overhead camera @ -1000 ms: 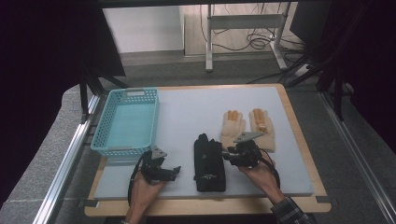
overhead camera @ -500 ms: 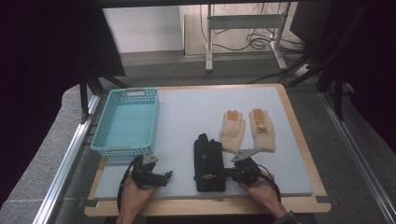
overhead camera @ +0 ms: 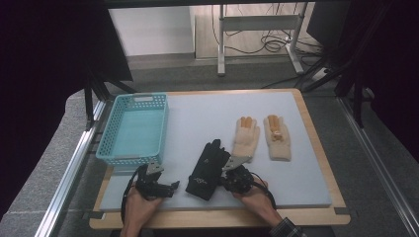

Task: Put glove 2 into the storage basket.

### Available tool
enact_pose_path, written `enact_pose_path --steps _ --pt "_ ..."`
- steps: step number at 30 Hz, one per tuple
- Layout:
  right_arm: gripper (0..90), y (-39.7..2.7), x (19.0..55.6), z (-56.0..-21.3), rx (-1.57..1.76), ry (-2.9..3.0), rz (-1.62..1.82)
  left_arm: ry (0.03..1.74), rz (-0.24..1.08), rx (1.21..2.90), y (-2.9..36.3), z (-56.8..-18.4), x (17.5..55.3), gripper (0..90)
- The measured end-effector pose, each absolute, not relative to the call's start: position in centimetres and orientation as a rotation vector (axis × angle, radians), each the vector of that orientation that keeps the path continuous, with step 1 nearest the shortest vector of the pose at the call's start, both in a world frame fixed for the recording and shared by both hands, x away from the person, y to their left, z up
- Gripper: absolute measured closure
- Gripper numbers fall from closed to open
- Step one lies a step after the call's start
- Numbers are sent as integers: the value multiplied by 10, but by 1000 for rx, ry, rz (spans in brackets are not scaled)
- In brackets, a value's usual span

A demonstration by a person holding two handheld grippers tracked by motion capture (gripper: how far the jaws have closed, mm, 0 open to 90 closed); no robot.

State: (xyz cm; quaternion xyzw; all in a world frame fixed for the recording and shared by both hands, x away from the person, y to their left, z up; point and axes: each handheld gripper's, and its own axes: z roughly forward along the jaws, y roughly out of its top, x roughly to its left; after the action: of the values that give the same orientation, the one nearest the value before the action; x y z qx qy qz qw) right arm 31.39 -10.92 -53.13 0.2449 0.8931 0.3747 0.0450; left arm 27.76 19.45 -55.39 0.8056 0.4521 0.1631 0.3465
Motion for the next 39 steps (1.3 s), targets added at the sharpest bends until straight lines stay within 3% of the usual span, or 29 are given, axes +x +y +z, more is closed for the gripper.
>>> enact_pose_path --steps 6,10,17,28,39 --pt "851 -93 318 -532 718 2726 1143 1176 426 2085 195 -554 277 34" --pt "779 -99 317 -530 714 2720 1131 1178 427 2081 194 -555 277 34" --pt "654 -127 321 -520 771 2653 1142 1181 428 2076 194 -555 277 34" --pt "381 -185 332 -511 873 2500 1084 1183 427 2074 194 -555 277 33" --pt "257 -229 337 -518 973 2422 1016 1184 428 2074 194 -555 277 33"
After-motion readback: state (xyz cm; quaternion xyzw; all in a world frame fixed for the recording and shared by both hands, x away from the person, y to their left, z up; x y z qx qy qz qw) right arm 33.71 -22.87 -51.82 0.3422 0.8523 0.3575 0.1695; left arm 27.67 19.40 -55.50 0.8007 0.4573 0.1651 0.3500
